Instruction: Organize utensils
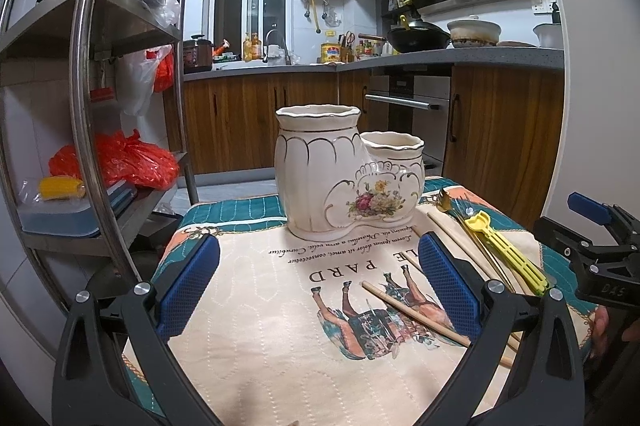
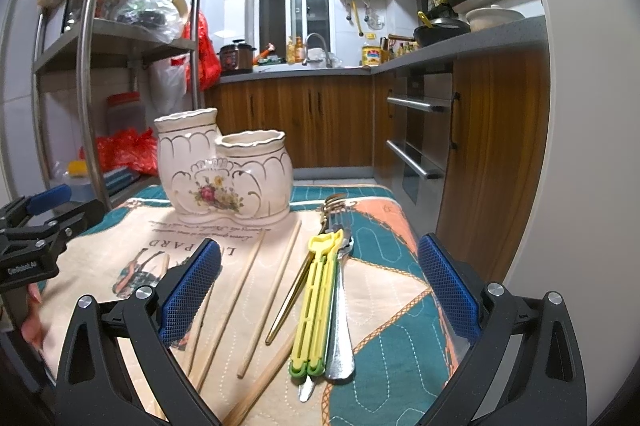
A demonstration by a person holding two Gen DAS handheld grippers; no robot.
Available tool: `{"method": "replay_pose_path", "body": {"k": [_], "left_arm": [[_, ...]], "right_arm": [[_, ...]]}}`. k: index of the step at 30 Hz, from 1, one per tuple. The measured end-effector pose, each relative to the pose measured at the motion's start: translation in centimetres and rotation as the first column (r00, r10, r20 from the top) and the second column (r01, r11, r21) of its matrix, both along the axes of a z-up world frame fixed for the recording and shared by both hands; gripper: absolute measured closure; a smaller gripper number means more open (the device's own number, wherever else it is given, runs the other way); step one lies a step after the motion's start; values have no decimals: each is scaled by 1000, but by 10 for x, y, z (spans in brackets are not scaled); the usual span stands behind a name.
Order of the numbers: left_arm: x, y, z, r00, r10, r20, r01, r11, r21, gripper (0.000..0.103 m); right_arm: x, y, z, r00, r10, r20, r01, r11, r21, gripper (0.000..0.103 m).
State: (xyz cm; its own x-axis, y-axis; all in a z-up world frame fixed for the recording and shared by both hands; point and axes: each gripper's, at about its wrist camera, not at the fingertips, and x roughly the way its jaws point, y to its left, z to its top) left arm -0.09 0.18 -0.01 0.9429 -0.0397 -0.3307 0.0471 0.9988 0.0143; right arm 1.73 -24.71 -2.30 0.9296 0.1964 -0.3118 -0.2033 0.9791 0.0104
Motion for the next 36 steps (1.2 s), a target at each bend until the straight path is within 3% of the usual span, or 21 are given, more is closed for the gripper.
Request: {"method": "replay_pose_path", "body": {"k": [11,14,18,24,33,36], "left_arm": [[3,7,-2,999,20,-26,-21,999,-32,5],[10,3,-3,994,52,-96,-55,998,-21,5],[20,-2,-10,972,34,-232,-58,994,-96,6],[21,-40,-17,949,51,-311,-58,998,-14,6],[16,-78,-25,899,66,-434,-74,997,-2,37],[19,-86,-29,886,80,-458,-83,996,15,53]], "right_arm": [[1,0,-8,1000,9,-25,-8,999,46,5],[4,-5,-8,999,14,-39,-11,998,67,5],[8,-11,-5,998,12,-60,-7,996,87,5],[13,-28,2,996,-33,-82,42,993,114,5],[11,-47,7,996,-19,-83,31,988,153,5],[12,-51,8,996,-8,-89,23,985,169,5]]}}
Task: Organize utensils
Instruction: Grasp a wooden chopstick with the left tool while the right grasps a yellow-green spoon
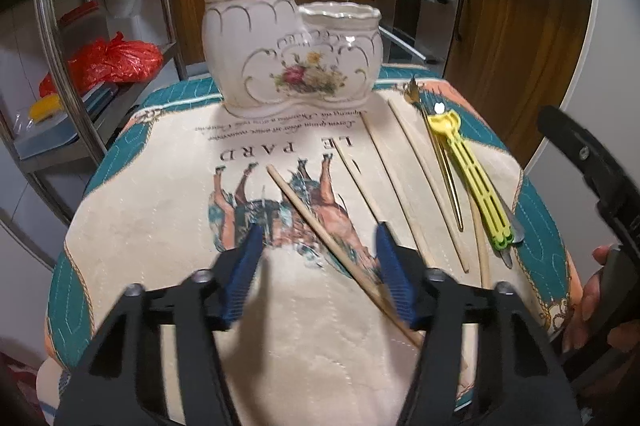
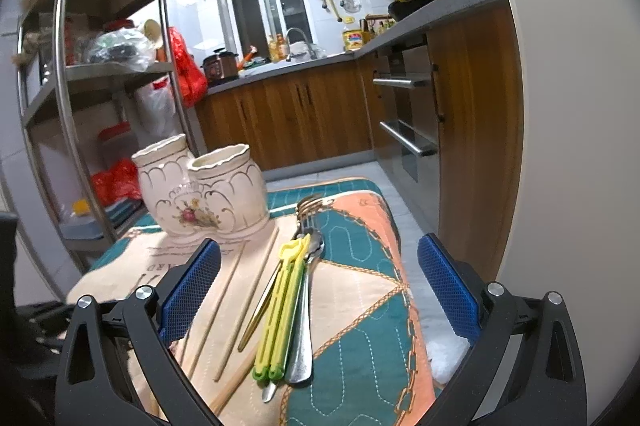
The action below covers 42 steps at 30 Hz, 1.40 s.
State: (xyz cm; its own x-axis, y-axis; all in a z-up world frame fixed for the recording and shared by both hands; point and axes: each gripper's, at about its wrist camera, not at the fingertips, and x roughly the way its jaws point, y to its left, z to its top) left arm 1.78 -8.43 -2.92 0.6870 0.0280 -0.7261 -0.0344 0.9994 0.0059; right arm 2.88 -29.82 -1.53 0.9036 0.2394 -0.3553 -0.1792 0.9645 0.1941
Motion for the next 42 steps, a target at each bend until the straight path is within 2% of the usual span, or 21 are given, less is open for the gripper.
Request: {"method": "replay_pose_path", "body": {"k": [3,5,8,15,16,20,22,27,32,37,40,42], "left_arm": [[6,-1,-7,999,9,-42,-9,1000,-4,67],[7,-1,-8,999,20,-39,-20,1000,9,71],[10,1,-8,999,21,-36,-20,1000,20,86],[23,16,-5,998,-38,-54,38,999,-8,94],[25,18,-5,997,-55,-57,54,998,-8,98],[36,26,-2,986,-153,-72,155,988,26,98],[38,29,-2,982,-171,-80,176,983,49,98],[35,40,-4,968,-241,-69,242,970,4,98],[30,48,-6,966,-254,-49,254,967,-7,97],[29,59,-6,962,-268,-43,264,961,-85,91],[25,56,-8,955,-294,-30,292,955,-50,89],[20,53,-9,951,-308,-18,308,951,-15,88]], "right_arm": [[-1,-3,1,1000,2,-2,-2,1000,9,5],[-2,-4,1,1000,2,0,-2,1000,9,5],[-3,-6,2,1000,0,1,0,1000,14,5],[-2,-10,2,1000,-4,-8,4,1000,30,5],[-2,-11,1,1000,-4,-6,4,1000,29,5],[-1,-9,1,1000,3,-8,-3,1000,21,5],[0,-7,1,1000,4,-12,-4,1000,20,5],[2,-3,-1,1000,14,-27,-14,1000,7,5],[6,7,1,998,12,-64,-17,998,-67,5],[19,15,5,992,33,-123,-49,990,-129,8],[29,28,0,985,56,-166,-92,972,-217,20],[33,34,-3,979,71,-191,-117,963,-243,34]]}}
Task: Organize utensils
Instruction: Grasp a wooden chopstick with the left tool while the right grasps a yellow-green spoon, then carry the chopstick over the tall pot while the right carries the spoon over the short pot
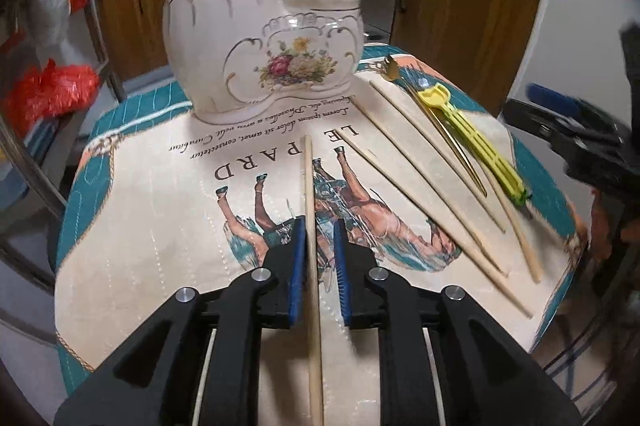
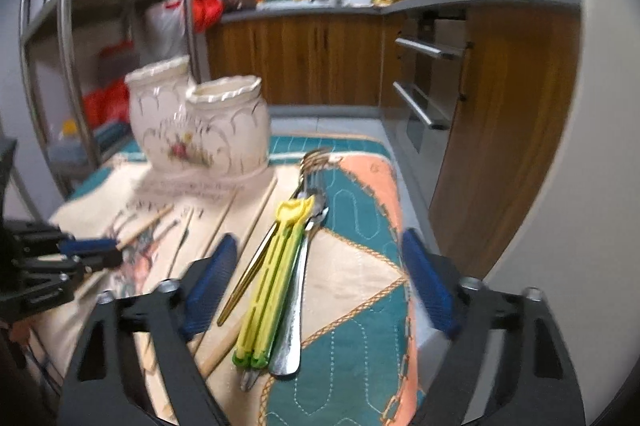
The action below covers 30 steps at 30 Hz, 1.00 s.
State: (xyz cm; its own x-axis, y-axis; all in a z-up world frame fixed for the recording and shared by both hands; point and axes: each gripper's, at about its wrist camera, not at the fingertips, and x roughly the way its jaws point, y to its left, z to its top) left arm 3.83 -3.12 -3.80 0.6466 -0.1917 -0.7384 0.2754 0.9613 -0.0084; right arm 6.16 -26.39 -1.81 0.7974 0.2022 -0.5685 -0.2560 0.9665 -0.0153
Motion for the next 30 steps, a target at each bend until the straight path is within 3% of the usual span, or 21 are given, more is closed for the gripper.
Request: {"method": "replay_pose_path", "body": {"k": [4,6,14,23,30], "left_arm": [[-4,0,-1,1000,-19,21,19,1000,18,88],[-5,1,0,999,-23,27,22,1000,20,94],[-3,12,-1,998,-42,36,43,998,-38,98],[-3,17,-2,997,-68,39,70,995,-70,98],[-2,20,-2,997,-74,32,77,992,-104,98]], "right_arm": [[7,10,-5,999,28,-37,-28,999,-15,50],[11,17,-7,998,41,-56,-44,998,-43,60],[26,41,-16,985,82,-149,-99,989,-112,77],[30,54,-22,984,57,-169,-94,971,-222,87],[28,51,-16,985,58,-163,-90,976,-198,93]]}}
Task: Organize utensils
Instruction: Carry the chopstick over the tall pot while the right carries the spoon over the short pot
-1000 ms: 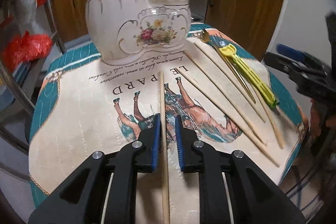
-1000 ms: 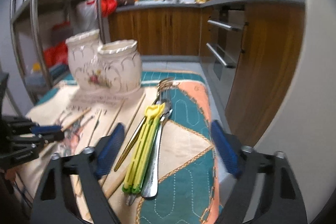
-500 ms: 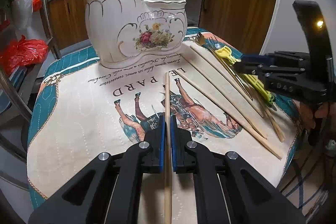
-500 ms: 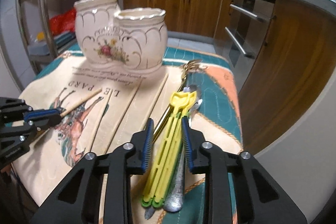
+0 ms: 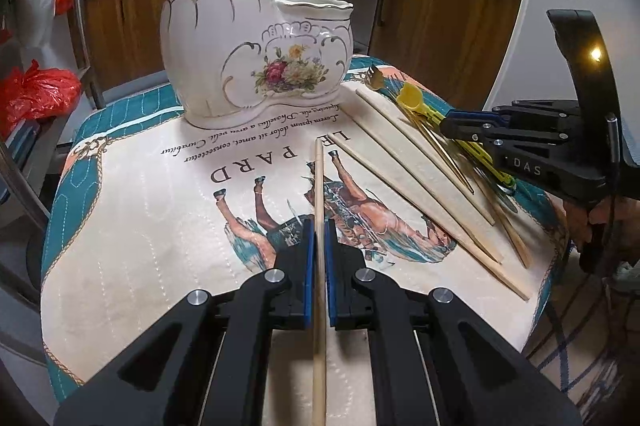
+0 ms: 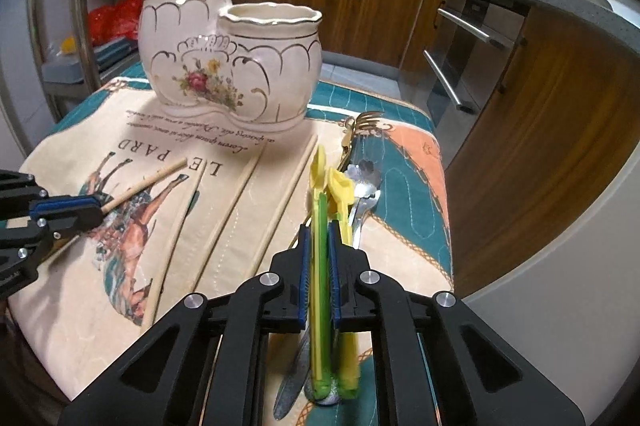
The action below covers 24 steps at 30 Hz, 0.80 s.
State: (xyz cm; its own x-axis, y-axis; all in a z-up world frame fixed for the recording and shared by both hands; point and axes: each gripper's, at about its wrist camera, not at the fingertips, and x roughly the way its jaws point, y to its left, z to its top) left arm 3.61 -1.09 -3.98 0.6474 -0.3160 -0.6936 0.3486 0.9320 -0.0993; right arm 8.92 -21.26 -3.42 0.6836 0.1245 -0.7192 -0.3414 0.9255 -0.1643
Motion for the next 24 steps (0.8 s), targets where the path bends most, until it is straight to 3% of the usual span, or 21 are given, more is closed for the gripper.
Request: {"method": "replay_pose_path", "body": {"k": [10,15,24], "left_arm": [[-3,2,4,1000,-6,19,6,1000,-25,98],[-13,8,23,992,0,125,6,999,-44,98],[-15,25,81,942,1,336,42,992,-119,98]], "right_arm": [[-11,-11,21,998,8,57,-15,992,129,93],[-17,-17,36,993,22,114,-48,971,235,93],[-9,-12,72,971,0,237,-94,918,386,93]]}}
